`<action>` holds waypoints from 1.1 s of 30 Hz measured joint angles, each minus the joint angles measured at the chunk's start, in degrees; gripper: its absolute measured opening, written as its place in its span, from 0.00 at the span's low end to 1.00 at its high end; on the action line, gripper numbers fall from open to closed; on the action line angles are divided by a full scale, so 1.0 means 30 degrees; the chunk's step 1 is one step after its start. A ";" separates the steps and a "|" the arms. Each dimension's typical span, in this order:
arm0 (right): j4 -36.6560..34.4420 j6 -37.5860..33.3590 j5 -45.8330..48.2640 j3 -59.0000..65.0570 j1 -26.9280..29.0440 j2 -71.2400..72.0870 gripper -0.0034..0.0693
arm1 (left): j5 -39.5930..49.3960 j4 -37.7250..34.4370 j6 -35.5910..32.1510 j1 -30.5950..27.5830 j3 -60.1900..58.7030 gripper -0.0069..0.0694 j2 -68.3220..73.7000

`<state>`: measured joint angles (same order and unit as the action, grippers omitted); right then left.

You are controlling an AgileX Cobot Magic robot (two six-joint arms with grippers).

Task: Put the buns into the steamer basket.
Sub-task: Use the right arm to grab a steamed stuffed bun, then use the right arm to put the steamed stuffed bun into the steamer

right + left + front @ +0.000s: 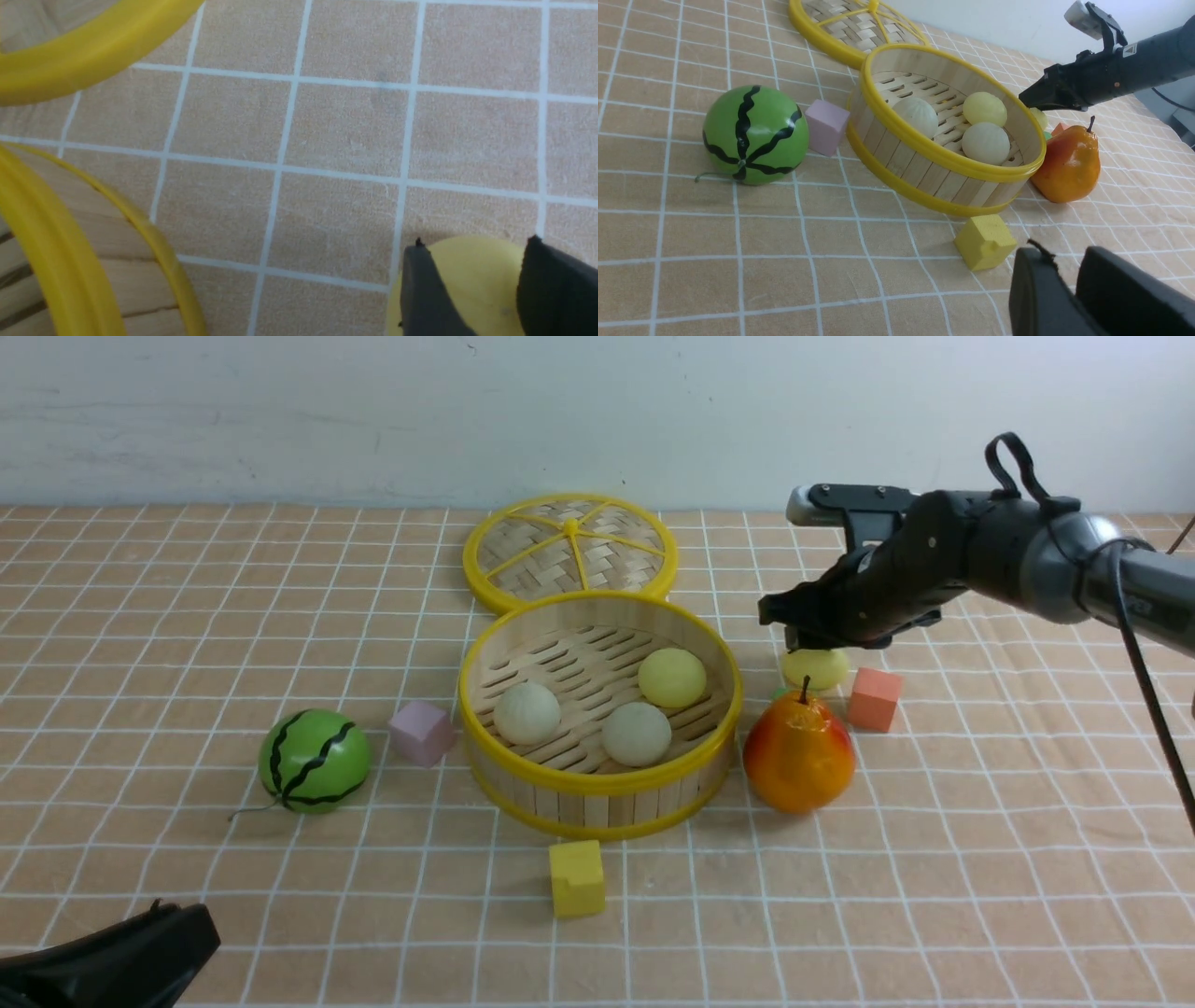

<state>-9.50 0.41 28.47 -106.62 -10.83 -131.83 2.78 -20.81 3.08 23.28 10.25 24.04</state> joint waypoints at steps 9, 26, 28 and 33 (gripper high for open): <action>0.0094 -0.0135 0.0714 -0.0125 0.0000 -0.0059 0.17 | 0.0000 0.0000 0.0000 0.0000 0.0000 0.27 0.0000; -0.1757 -0.3039 0.1988 -0.0124 -0.2032 0.4587 0.05 | 0.0000 0.0000 0.0000 0.0000 0.0000 0.27 0.0000; -0.2879 -0.3918 0.1566 -0.0124 -0.2939 0.4416 0.05 | 0.0000 0.0000 0.0000 0.0000 0.0000 0.27 0.0000; -0.3728 -0.4735 -0.0402 -0.0124 -0.4690 0.3114 0.06 | 0.0000 0.0000 0.0000 0.0000 0.0000 0.27 0.0000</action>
<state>-20.69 -13.80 27.27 -107.00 -24.90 -122.49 2.78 -20.81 3.08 23.28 10.25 24.04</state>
